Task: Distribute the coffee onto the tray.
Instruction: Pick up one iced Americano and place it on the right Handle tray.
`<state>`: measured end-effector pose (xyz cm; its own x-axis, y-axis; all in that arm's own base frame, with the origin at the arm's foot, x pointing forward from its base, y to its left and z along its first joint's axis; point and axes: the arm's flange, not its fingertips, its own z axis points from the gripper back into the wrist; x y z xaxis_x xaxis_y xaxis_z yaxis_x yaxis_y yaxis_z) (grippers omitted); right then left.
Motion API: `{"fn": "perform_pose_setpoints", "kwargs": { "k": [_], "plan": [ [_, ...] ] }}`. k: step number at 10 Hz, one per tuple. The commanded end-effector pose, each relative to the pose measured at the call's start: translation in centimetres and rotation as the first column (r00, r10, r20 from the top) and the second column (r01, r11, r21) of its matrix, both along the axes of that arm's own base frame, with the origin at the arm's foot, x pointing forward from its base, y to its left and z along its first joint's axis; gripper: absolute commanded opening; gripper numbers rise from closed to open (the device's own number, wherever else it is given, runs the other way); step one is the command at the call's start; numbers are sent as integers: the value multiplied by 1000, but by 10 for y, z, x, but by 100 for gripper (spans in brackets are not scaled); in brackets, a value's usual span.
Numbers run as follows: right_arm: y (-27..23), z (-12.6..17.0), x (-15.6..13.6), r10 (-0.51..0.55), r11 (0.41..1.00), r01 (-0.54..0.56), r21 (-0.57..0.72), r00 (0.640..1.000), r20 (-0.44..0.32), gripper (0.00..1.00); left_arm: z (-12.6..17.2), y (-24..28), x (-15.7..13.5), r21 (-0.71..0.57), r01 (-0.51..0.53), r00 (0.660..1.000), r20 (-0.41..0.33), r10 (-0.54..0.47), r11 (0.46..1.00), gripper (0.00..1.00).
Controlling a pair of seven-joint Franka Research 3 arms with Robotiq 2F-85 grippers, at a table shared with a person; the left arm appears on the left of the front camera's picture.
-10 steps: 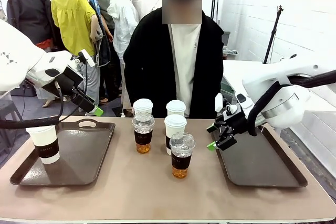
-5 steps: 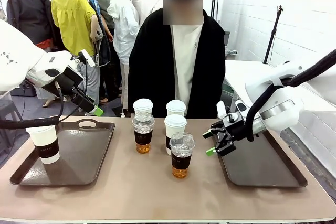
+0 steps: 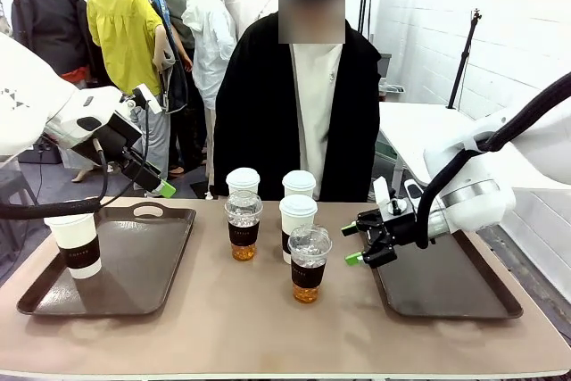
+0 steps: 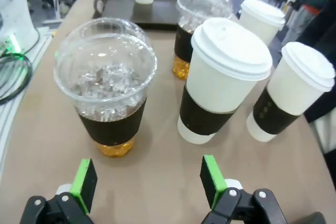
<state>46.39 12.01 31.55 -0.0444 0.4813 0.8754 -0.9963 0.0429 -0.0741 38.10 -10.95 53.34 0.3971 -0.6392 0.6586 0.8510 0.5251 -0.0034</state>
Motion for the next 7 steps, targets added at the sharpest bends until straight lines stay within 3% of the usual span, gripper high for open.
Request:
{"fn": "perform_pose_setpoints", "kwargs": {
  "k": [1,7],
  "plan": [
    [10,-13,7,-2,998,0,61,1000,31,100,-1,2,2,-14,11,1000,-5,-11,1000,100],
    [11,-25,11,65,993,-64,100,998,-12,100,-1,2,2,-14,11,1000,-5,-11,1000,100]
  ]
}}
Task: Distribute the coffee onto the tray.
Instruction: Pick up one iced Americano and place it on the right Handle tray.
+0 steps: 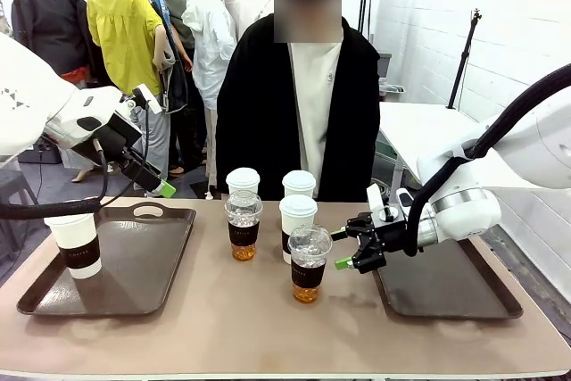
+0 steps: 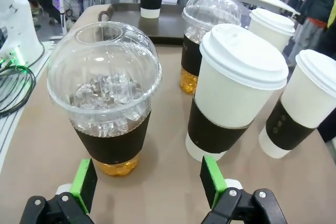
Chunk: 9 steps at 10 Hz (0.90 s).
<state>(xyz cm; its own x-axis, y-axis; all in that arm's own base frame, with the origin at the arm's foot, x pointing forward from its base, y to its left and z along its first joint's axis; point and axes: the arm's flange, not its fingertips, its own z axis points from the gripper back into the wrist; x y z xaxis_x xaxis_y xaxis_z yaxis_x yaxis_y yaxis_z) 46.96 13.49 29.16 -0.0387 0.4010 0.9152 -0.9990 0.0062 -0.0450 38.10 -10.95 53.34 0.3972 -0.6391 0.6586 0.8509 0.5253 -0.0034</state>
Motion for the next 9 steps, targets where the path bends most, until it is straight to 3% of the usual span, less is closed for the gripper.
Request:
{"fn": "perform_pose_setpoints", "kwargs": {
  "k": [1,6,9],
  "plan": [
    [-6,3,4,26,1000,-26,0,1000,9,100,-1,2,2,-14,11,1000,-5,-11,1000,100],
    [-3,1,1,2,1000,-2,-2,1000,1,100,-1,2,2,-14,11,1000,-5,-11,1000,100],
    [7,-11,-2,56,997,-55,55,998,-17,100,-1,2,2,-14,11,1000,-5,-11,1000,100]
  ]
}}
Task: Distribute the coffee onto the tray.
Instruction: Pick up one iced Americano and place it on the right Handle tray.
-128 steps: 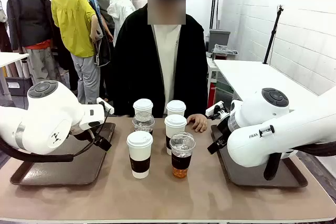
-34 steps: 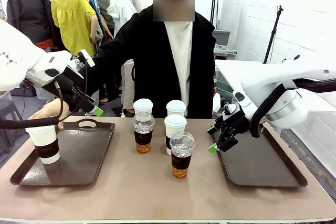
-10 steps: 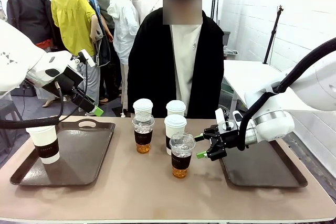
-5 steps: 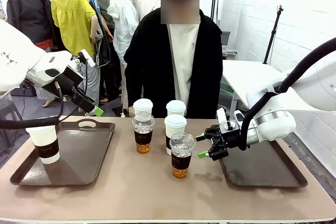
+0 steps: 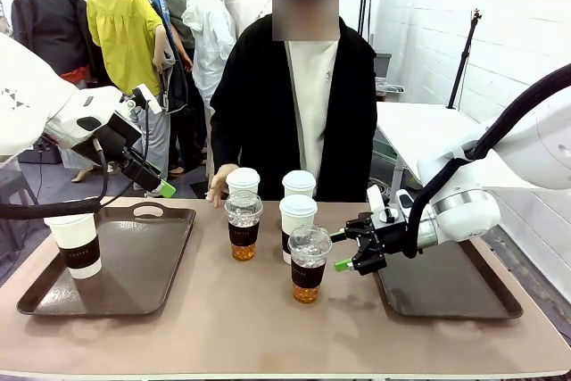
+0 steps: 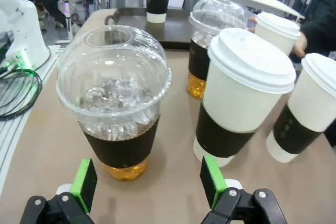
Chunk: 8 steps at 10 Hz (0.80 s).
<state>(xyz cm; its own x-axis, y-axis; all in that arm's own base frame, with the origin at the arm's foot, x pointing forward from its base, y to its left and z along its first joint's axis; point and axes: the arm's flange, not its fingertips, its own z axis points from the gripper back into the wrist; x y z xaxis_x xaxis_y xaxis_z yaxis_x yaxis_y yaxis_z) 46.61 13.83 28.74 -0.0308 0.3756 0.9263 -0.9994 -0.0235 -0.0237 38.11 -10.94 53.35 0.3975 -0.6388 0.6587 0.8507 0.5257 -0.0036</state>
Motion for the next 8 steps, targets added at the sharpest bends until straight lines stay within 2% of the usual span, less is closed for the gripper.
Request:
{"fn": "perform_pose_setpoints", "kwargs": {
  "k": [1,8],
  "plan": [
    [7,-10,1,29,999,-29,38,1000,5,100,-1,1,2,-14,11,1000,-5,-11,1000,100],
    [21,-17,-1,80,995,-79,55,997,-17,100,-1,1,2,-14,11,1000,-5,-11,1000,100]
  ]
}}
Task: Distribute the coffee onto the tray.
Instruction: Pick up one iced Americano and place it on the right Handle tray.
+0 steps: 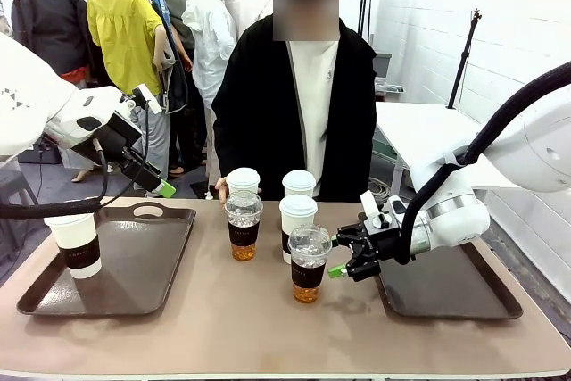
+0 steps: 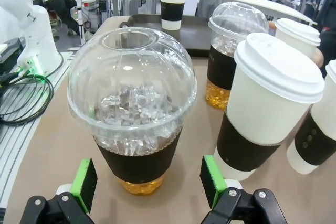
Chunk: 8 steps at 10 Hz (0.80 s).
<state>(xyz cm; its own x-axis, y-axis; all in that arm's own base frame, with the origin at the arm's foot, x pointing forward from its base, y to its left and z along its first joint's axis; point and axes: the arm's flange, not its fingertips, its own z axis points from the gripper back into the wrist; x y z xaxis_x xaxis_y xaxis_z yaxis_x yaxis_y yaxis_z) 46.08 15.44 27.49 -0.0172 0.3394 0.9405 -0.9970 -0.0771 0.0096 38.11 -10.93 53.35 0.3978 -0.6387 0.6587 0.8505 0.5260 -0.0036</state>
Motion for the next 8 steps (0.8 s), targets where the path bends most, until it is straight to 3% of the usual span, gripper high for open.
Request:
{"fn": "perform_pose_setpoints", "kwargs": {
  "k": [1,8],
  "plan": [
    [8,-7,5,35,999,-36,19,999,8,100,-1,1,2,-14,12,1000,-5,-12,1000,100],
    [27,-11,8,93,995,-92,30,996,-13,100,-1,1,2,-14,12,1000,-5,-12,1000,100]
  ]
}}
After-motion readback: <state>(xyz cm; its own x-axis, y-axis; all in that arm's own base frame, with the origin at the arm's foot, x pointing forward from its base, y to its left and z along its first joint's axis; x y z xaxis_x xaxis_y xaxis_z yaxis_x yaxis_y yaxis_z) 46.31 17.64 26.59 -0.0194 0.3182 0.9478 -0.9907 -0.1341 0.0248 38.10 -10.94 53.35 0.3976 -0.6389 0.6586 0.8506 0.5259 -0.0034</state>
